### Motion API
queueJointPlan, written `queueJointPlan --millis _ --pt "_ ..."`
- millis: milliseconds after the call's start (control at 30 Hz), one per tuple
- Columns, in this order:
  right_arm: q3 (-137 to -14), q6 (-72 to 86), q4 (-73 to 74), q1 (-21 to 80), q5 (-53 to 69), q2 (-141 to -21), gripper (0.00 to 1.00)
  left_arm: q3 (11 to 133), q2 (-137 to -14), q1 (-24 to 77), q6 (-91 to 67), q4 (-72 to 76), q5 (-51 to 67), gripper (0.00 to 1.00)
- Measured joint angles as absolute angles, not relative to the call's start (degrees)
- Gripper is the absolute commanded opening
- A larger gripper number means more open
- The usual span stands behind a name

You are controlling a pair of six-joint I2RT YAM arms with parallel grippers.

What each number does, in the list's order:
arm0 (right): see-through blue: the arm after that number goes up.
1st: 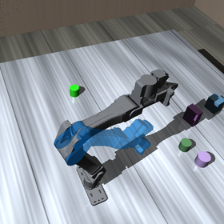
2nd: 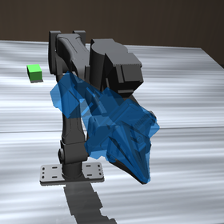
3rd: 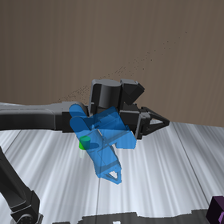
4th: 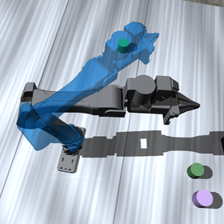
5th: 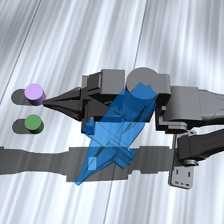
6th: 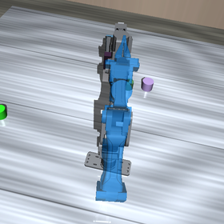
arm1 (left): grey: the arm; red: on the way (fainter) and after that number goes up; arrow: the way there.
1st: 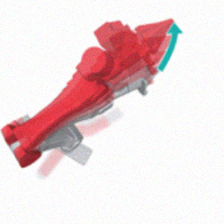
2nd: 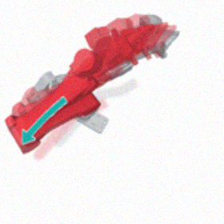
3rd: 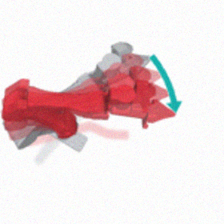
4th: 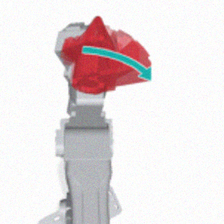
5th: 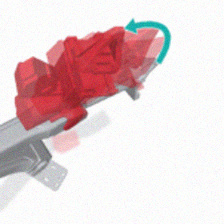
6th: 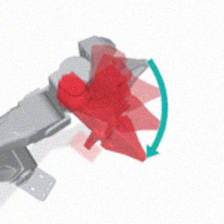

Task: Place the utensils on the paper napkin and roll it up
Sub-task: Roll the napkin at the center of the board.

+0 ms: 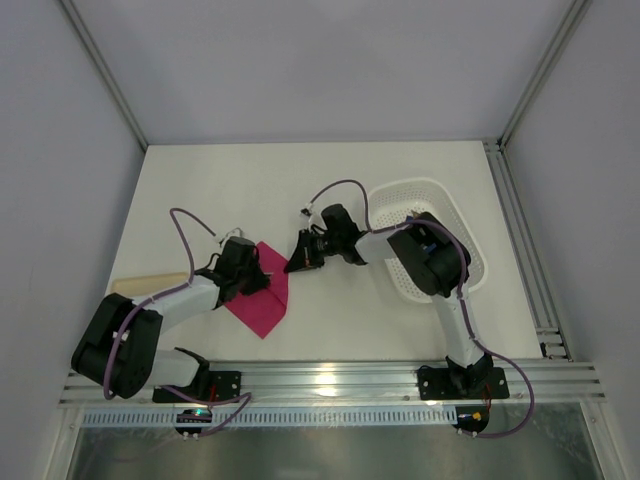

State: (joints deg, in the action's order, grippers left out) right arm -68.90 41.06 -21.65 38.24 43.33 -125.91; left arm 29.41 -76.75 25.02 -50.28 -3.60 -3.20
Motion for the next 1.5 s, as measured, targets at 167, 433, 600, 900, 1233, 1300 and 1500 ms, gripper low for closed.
queueJointPlan --millis 167,433,600,900,1233,1300,1500 --pt "-68.8 40.7 -21.5 37.6 42.7 -125.9 0.04 29.4 -76.8 25.0 -50.3 -3.6 -3.2 0.00" --pt "-68.9 40.9 -22.7 37.3 43.3 -125.9 0.04 29.4 -76.8 25.0 -50.3 -3.6 -3.2 0.00" --pt "-70.4 41.2 -22.8 37.3 43.6 -126.2 0.04 29.4 -76.8 25.0 -50.3 -3.6 -3.2 0.00" --pt "-72.9 41.9 -21.4 37.3 42.4 -128.9 0.04 29.2 -76.6 25.0 -50.3 -3.6 -3.2 0.00" --pt "-73.9 39.8 -18.5 37.0 41.3 -128.6 0.04 29.1 -76.6 25.0 -50.3 -3.4 -3.2 0.00" --pt "-73.9 38.9 -17.5 36.9 40.6 -127.9 0.04 29.1 -76.6 25.0 -50.3 -3.2 -3.2 0.00" --pt "-71.6 36.2 -14.3 36.5 39.3 -123.9 0.04 29.1 -76.6 25.0 -50.3 -3.2 -3.2 0.00"
